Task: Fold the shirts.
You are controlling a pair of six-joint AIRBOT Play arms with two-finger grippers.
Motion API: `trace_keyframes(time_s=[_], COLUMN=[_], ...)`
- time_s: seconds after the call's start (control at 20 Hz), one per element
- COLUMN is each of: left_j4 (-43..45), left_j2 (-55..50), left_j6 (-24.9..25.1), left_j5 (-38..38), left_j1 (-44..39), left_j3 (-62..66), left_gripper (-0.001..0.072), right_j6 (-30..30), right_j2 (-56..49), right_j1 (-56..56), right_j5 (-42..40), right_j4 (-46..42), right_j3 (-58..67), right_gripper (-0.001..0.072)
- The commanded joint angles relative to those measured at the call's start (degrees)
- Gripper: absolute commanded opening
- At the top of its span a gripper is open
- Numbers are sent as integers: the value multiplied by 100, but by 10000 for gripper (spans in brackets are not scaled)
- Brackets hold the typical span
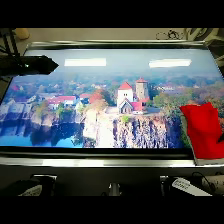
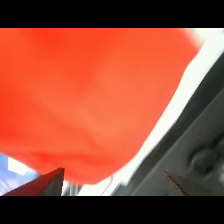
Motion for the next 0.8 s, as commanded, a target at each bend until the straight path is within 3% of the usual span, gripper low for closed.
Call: trace_keyframes(time_s=[0.0, 0.2, 0.25, 0.3, 0.35, 0.4, 0.45, 0.5, 0.6, 0.75], left_j4=[601, 3156, 3283, 3167, 3042, 3021, 3047, 3056, 3051, 3053], left_j2=[-79, -870, -1104, -1314, -1460, -1408, -1213, -990, -848, -866], left_j6=[-20, -1360, -1534, -1644, -1478, -1217, -1268, -1532, -1875, -1648], left_j5=[-33, -1058, -1534, -2050, -2507, -2490, -2131, -1687, -1292, -1281], left_j1=[-48, -393, -428, -450, -485, -566, -654, -693, -706, -704], left_j3=[101, 531, 522, 522, 452, 216, -129, -479, -717, -710], left_gripper=[26, 30, 178, 540, 673, 668, 616, 612, 613, 613], right_j6=[-531, -739, -629, -466, -197, -83, -83, -85, -83, -133], right_j2=[4, -17, -116, -284, -520, -769, -1029, -1224, -1392, -1375], right_j1=[411, 2813, 3543, 4107, 4524, 4728, 4780, 4776, 4776, 4776], right_j5=[-595, -1700, -1572, -1314, -933, -575, -168, 160, 256, 354], right_j4=[94, 63, -4, -46, 28, 337, 855, 1274, 1322, 1110], right_j3=[1534, 2559, 2555, 2555, 2555, 2555, 2555, 2553, 2549, 2551], right_gripper=[681, 676, 656, 658, 665, 666, 666, 665, 665, 665])
